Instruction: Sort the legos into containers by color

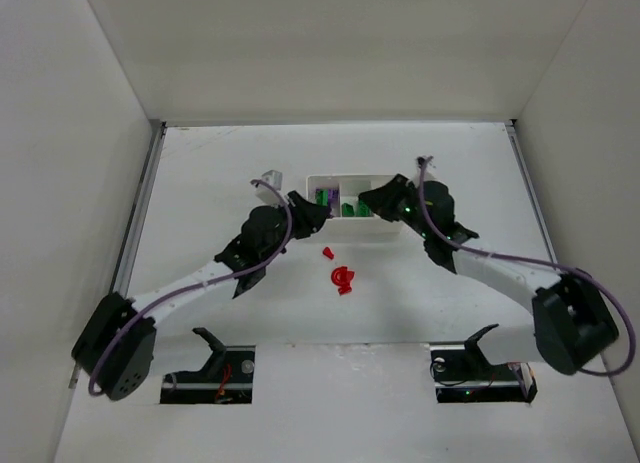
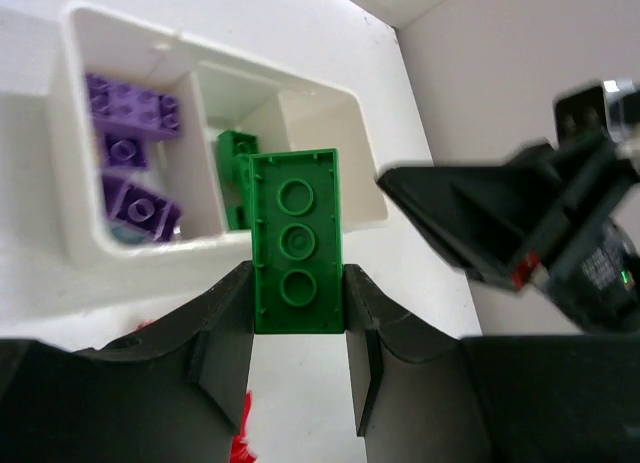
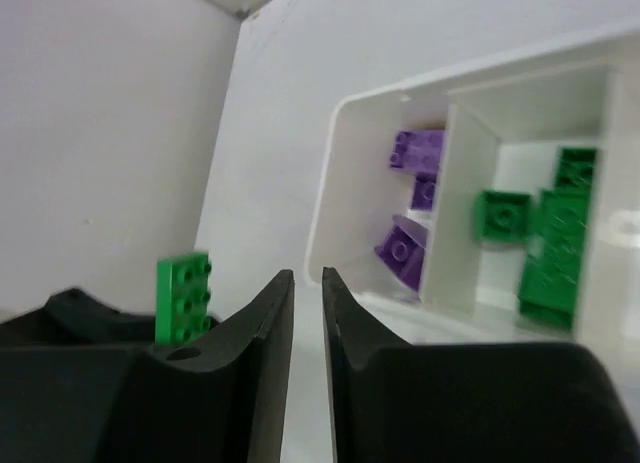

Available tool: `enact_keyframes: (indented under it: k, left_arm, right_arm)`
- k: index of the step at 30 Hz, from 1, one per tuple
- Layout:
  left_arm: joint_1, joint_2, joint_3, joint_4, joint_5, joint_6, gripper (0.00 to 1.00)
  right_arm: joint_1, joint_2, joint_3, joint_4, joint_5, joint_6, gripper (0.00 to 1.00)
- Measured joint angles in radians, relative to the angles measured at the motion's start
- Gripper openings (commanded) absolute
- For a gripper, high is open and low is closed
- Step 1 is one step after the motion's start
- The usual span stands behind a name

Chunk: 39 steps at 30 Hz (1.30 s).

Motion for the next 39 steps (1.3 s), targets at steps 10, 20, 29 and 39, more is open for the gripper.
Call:
enact_keyframes:
  k: [10, 20, 29, 39]
  left_arm:
    - [-0.083, 0.433, 0.417, -0.088, -0.059, 0.131, 0.21]
    - [-0.113, 0.719, 0.715, -0.282, -0.139, 0.245, 0.27]
    - [-0.141, 0.772, 0.772, -0.375, -0.206, 0.263, 0.47]
    - [-0.135, 0.685, 0.718, -0.384, -0.221, 0.272, 0.49]
  right_arm:
    - [-0.053, -0.414, -0.331, -0.003, 0.137, -0.037, 0.32]
    - [-0.055, -0.580, -0.381, -0.033, 0.172, -0.079, 0.47]
    - [-0.053, -0.603, -0.381, -0.066, 0.188, -0.117, 0.62]
    - [-0.005, -0.573, -0.380, -0.077, 0.212, -0.159, 0.30]
